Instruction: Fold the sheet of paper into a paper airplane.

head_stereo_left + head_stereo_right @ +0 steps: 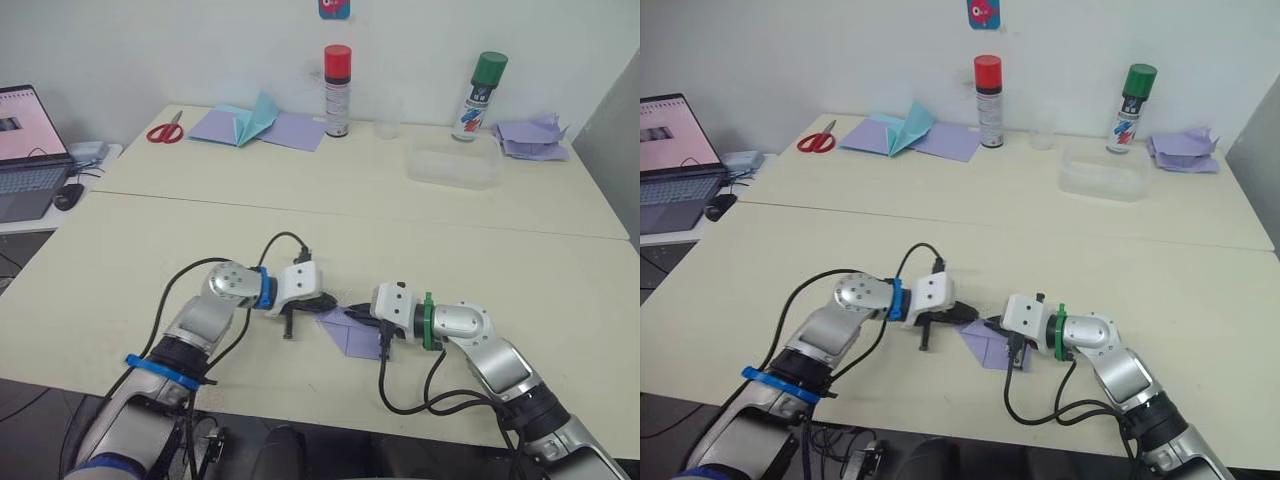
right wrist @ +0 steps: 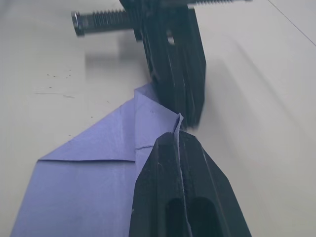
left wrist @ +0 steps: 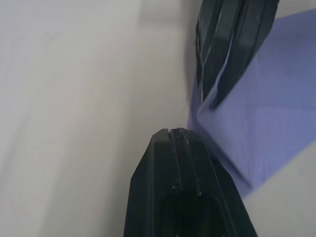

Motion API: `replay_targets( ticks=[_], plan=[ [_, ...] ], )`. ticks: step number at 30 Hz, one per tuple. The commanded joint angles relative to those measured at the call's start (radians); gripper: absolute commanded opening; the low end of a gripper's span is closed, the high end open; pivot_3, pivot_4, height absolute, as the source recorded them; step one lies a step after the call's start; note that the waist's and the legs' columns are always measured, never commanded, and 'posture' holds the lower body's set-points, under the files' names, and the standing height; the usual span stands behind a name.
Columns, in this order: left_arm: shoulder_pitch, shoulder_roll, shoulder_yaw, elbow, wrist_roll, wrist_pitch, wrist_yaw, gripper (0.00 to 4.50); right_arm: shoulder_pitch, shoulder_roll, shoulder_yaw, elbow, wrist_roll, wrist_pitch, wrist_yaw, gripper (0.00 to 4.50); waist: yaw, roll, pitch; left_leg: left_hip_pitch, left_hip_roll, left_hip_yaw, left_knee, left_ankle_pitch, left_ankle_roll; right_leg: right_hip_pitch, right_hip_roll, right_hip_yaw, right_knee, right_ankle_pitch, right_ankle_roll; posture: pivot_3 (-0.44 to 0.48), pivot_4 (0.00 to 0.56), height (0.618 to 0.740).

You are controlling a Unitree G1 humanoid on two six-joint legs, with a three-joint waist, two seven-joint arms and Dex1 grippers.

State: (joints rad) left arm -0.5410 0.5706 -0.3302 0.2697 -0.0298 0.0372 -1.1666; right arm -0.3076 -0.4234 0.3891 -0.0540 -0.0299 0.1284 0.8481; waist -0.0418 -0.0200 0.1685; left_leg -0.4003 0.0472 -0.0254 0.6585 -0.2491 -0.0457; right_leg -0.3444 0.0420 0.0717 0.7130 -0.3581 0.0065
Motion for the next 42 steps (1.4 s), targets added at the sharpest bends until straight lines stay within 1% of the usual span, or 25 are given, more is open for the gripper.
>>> replay_targets(
  ticks=[1,4,7,9,12,14,20,24,29,32,38,42],
  plan=[
    [0.011,0.025,0.067,-0.040,-0.035,0.031,0.014,0.00,-0.002,-0.001,0.014,0.024,-0.031,0.023,-0.013,0.02,0.001,0.000,0.000,0.000,0.000,0.000,0.000,0.000,0.000,0.000,0.000,0.000,0.000,0.000,0.000,0.000,0.150,0.740],
    [0.027,0.029,0.116,-0.118,-0.104,0.091,0.000,0.00,-0.002,0.001,0.020,0.026,-0.036,0.027,-0.011,0.02,0.002,0.000,0.001,-0.001,-0.001,0.000,0.000,0.000,0.000,-0.001,-0.001,0.000,0.000,0.000,0.000,0.000,0.150,0.740],
    [0.064,0.049,0.139,-0.217,-0.155,0.144,-0.025,0.00,-0.006,0.007,0.022,0.031,-0.039,0.027,-0.010,0.02,0.000,-0.001,0.001,-0.002,0.000,0.000,0.000,0.000,0.000,-0.001,-0.002,0.000,0.000,0.000,-0.001,0.000,0.150,0.740],
    [0.080,0.055,0.140,-0.267,-0.177,0.175,-0.029,0.00,-0.009,0.011,0.022,0.034,-0.040,0.028,-0.009,0.02,-0.002,-0.001,0.001,-0.001,0.000,0.001,-0.001,0.000,0.000,-0.001,-0.002,0.000,0.000,0.000,0.000,0.000,0.150,0.740],
    [0.088,0.032,0.113,-0.301,-0.174,0.206,-0.010,0.00,-0.013,0.018,0.022,0.037,-0.039,0.031,-0.008,0.02,-0.002,-0.001,0.002,-0.001,0.000,0.000,-0.002,0.000,0.000,-0.002,-0.002,-0.001,0.000,0.000,0.000,0.000,0.150,0.740],
    [0.095,0.007,0.087,-0.295,-0.163,0.220,0.001,0.00,-0.015,0.022,0.022,0.038,-0.039,0.033,-0.008,0.02,-0.003,-0.001,0.002,-0.001,0.000,0.001,-0.002,0.000,0.000,-0.002,-0.002,0.000,0.000,0.000,0.000,0.000,0.150,0.740],
    [0.107,-0.042,0.026,-0.178,-0.103,0.183,0.023,0.00,-0.016,0.026,0.016,0.019,-0.032,0.051,-0.004,0.02,-0.008,-0.001,0.002,-0.001,0.000,0.002,-0.002,0.000,0.000,-0.004,-0.002,-0.001,-0.001,0.000,0.000,0.000,0.150,0.740],
    [0.111,-0.035,-0.026,-0.111,-0.039,0.148,0.022,0.00,-0.017,0.020,0.005,0.001,-0.024,0.067,0.005,0.02,-0.007,-0.001,0.001,-0.001,0.000,0.001,-0.004,0.000,0.000,-0.004,-0.002,0.000,-0.001,0.000,0.000,0.000,0.150,0.740],
    [0.123,-0.023,-0.046,-0.108,-0.034,0.175,0.004,0.00,-0.016,0.010,-0.017,-0.034,0.012,0.107,0.027,0.02,-0.006,-0.001,0.001,0.000,-0.001,0.001,-0.004,0.000,0.000,-0.003,-0.002,0.001,-0.001,0.000,0.000,0.000,0.150,0.740],
    [0.131,-0.025,-0.048,-0.104,-0.036,0.188,0.010,0.00,-0.017,0.007,-0.048,-0.083,0.057,0.145,0.039,0.66,-0.005,-0.001,0.001,-0.001,-0.001,0.001,-0.004,0.000,0.000,-0.003,-0.003,0.001,-0.001,0.000,0.000,0.000,0.150,0.740],
    [0.134,-0.050,-0.037,-0.093,-0.056,0.247,0.032,0.00,-0.010,-0.081,-0.146,-0.248,0.176,0.211,0.096,2.81,-0.001,-0.001,0.001,-0.001,-0.003,0.001,-0.008,0.000,0.000,-0.003,-0.004,0.000,-0.002,0.000,0.000,0.000,0.150,0.740],
    [0.133,-0.051,-0.030,-0.100,-0.064,0.280,0.031,0.00,0.016,-0.106,-0.139,-0.307,0.203,0.207,0.109,2.81,0.004,-0.001,0.001,0.001,-0.002,0.001,-0.012,0.000,0.000,-0.001,-0.004,0.000,-0.008,0.000,0.000,0.000,0.150,0.740]
  ],
)
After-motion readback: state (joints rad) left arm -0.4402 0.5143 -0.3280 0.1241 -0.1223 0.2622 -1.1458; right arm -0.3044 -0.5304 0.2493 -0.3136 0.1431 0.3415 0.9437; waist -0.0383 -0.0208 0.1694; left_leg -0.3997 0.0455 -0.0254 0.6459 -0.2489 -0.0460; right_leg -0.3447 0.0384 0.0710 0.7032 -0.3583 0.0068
